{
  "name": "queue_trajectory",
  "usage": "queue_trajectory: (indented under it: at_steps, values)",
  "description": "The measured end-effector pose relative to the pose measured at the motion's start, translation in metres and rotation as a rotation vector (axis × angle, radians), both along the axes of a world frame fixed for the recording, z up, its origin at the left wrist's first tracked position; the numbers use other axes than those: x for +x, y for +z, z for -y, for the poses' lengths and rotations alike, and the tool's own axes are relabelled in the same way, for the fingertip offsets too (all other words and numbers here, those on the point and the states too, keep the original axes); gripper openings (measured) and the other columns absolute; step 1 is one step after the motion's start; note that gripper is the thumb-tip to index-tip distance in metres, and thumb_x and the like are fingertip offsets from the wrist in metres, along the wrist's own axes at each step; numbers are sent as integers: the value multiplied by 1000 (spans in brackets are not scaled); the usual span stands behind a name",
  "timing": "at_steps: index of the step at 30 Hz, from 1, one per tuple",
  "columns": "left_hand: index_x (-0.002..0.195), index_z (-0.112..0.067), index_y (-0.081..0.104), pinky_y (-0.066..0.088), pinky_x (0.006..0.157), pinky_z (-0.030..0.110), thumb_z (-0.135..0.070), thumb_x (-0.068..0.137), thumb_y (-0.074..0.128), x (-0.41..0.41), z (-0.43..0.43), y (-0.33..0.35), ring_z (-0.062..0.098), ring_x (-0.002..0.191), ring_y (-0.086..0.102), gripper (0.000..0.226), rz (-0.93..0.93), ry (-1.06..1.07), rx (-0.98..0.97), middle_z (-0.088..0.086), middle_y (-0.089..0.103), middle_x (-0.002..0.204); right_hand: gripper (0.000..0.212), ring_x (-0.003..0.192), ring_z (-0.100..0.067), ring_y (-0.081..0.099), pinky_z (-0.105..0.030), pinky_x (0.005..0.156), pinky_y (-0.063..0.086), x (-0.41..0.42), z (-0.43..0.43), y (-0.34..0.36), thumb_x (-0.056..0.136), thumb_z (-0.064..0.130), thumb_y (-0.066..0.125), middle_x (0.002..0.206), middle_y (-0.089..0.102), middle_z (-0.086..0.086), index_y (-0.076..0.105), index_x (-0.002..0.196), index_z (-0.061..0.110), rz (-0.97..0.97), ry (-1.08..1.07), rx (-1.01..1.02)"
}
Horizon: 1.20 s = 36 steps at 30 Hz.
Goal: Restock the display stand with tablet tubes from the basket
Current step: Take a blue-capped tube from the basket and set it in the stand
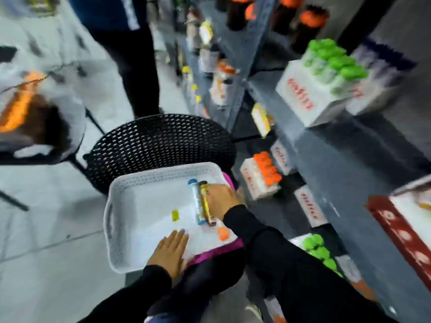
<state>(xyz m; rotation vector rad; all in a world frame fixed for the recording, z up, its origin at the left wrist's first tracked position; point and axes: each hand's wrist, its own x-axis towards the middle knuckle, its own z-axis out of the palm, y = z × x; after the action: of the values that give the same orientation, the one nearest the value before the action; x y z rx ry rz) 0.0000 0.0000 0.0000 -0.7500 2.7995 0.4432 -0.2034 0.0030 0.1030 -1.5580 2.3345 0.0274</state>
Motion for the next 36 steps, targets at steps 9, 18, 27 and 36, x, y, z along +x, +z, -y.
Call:
queue_trajectory:
  at_steps: [9, 18, 27, 36]
  values:
    - [111, -23, 65, 53, 83, 43, -52, 91, -10, 4, 3, 5, 24, 101, 65, 83, 185, 152, 154, 3, 68, 114, 48, 129, -39, 38, -47, 105, 36, -12, 81, -77, 96, 26, 41, 134, 56, -14, 33, 144, 19, 8, -11, 234]
    - [102, -28, 66, 55, 78, 39, -54, 93, 0, 5, 2, 8, 19, 93, 68, 72, 286, 164, 300, -4, 72, 102, 31, 118, -33, 40, -48, 98, 31, 3, 93, -96, 85, 29, 56, 113, 66, -13, 55, 113, 14, -50, -42, 144]
    - [106, -30, 65, 54, 81, 41, -56, 92, 4, 5, 2, 4, 19, 97, 67, 68, 301, 128, 216, -5, 71, 107, 33, 93, -34, 63, -34, 74, 52, -14, 87, -34, 81, 30, 66, 110, 66, -19, 65, 100, 3, 339, -113, 276]
    - [139, -21, 32, 9, 114, 40, -55, 66, -16, -40, 4, 26, 13, 137, 24, 94, 96, 307, 181, -3, 33, 149, 18, 49, -19, 54, -17, 40, 41, -59, -4, 91, 84, 20, 66, 65, 61, -5, 73, 91, 6, 470, -111, 311]
